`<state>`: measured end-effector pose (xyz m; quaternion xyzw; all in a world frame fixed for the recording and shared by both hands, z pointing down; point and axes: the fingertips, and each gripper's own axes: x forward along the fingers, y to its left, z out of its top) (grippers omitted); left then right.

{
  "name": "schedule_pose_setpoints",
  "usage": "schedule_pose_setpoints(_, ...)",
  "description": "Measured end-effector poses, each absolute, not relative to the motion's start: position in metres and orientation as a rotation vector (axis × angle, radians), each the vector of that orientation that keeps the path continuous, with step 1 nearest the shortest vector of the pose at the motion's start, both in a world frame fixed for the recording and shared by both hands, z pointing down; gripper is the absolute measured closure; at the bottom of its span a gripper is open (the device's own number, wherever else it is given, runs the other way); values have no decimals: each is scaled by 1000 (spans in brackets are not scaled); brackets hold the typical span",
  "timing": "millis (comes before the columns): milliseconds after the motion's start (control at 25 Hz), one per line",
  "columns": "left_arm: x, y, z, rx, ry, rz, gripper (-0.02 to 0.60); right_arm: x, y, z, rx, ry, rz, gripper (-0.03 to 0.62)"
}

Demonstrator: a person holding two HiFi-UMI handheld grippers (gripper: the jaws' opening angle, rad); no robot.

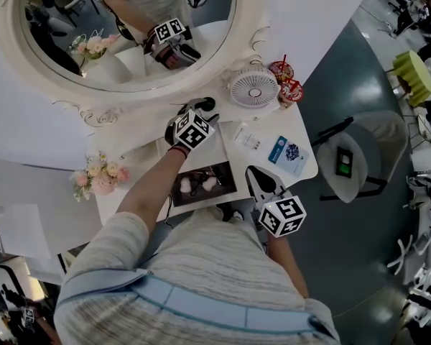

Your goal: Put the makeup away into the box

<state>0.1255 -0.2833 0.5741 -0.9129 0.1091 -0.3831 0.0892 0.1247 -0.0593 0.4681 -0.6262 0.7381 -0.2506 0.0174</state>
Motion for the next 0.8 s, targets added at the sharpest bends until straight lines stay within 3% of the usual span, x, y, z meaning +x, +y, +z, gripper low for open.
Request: schedule_pose_setpoints(800, 133, -309, 594, -2665, 357, -1268, 360, 145, -55, 478, -1992, 2238, -814, 583)
